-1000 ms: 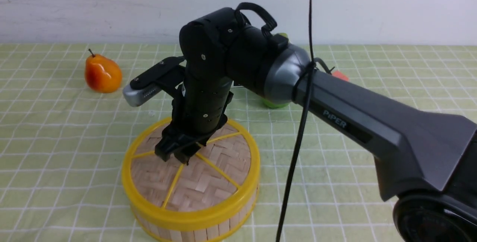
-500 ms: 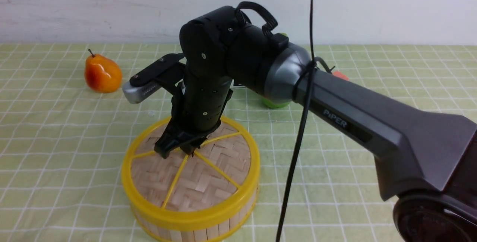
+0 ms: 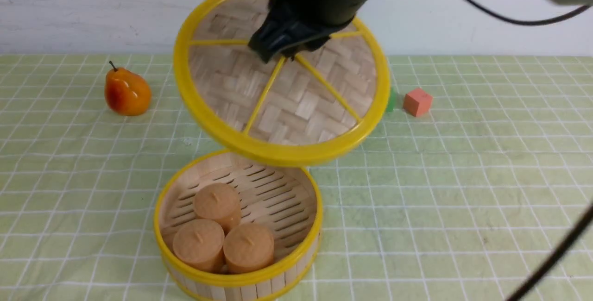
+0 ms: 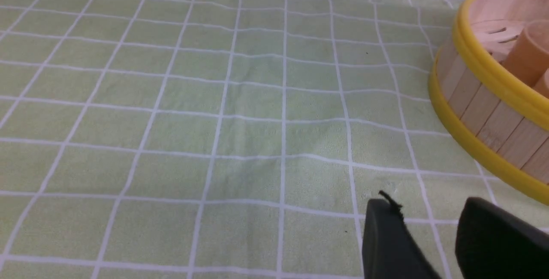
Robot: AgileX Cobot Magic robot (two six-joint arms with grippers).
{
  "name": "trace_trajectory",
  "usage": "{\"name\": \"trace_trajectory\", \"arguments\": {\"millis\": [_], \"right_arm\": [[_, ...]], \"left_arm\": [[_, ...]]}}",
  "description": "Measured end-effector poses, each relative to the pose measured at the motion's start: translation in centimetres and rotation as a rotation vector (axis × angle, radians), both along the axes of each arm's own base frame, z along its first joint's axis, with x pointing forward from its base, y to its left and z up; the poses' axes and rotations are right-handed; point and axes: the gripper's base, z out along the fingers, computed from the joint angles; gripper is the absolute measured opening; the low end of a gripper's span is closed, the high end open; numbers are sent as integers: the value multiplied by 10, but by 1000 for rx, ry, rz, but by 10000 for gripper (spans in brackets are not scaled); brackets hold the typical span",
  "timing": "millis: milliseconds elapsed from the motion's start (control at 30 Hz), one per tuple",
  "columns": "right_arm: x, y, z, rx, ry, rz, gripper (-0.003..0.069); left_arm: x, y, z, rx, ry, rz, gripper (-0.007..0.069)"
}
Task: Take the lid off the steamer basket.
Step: Use the right arm to place the steamer lid on the table
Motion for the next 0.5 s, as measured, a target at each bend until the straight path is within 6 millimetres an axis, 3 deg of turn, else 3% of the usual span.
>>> {"name": "trace_trajectory", "arguments": {"millis": [67,167,233,367,500], "right_arm": [[-5,-22,4,-10,7,-38,78],[-3,-61,-13,-62,72,-129,78],[-2,-79,-31,-103,131,-178,79],[9,-131,-92,-134,279,-360,78],[19,-147,-136,-68,343,-431,78]], "left_arm": [[0,0,0,0,0,0,239],[0,0,0,0,0,0,239],[0,0,0,0,0,0,239],[0,0,0,0,0,0,239],[0,0,0,0,0,0,239]]}}
